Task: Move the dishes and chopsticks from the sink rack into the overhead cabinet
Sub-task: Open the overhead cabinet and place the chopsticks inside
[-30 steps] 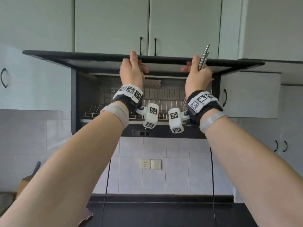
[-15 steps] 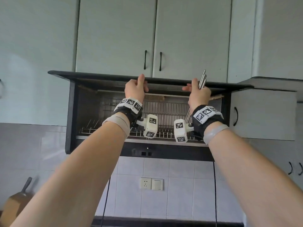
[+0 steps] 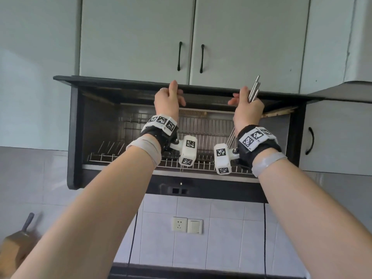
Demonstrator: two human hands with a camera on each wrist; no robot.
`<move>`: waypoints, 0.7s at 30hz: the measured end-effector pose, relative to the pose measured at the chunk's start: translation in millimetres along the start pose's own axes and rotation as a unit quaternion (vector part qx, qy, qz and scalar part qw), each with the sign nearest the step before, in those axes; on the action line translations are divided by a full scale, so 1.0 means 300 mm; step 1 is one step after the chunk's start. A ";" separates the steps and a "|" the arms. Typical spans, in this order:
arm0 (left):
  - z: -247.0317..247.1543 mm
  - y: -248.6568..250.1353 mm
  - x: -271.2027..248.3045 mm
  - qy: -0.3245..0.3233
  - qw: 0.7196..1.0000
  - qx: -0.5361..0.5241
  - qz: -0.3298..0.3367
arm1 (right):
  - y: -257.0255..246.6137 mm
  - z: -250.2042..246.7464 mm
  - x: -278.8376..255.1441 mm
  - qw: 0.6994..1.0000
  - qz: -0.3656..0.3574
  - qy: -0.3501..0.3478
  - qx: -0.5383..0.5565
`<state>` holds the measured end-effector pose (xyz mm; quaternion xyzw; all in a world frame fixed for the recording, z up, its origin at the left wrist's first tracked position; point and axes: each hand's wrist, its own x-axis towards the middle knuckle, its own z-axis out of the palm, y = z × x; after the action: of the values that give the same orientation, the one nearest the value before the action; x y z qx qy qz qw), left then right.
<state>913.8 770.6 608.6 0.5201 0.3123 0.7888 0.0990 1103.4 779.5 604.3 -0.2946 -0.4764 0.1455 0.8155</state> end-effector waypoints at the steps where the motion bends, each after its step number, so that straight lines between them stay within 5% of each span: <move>1: -0.005 -0.012 -0.009 -0.001 1.000 0.000 0.004 | 0.012 -0.002 -0.007 1.000 -0.006 0.001 0.005; 8: -0.029 -0.022 -0.033 -0.022 0.999 -0.020 -0.017 | 0.008 -0.022 -0.052 1.000 0.017 -0.004 0.009; 12: -0.111 -0.063 -0.120 -0.102 0.994 -0.019 -0.039 | 0.037 -0.031 -0.183 0.991 0.054 -0.110 -0.056; 16: -0.221 -0.109 -0.230 -0.201 0.979 0.039 -0.015 | 0.090 0.071 -0.373 0.928 0.112 -0.301 -0.189; 21: -0.450 -0.140 -0.265 -0.211 0.962 0.172 0.025 | 0.129 0.189 -0.569 0.857 0.064 -0.425 -0.283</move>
<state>822.6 712.8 487.5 0.6915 0.4027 0.5974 0.0521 970.0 740.8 483.4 -0.4523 -0.7772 0.1675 0.4042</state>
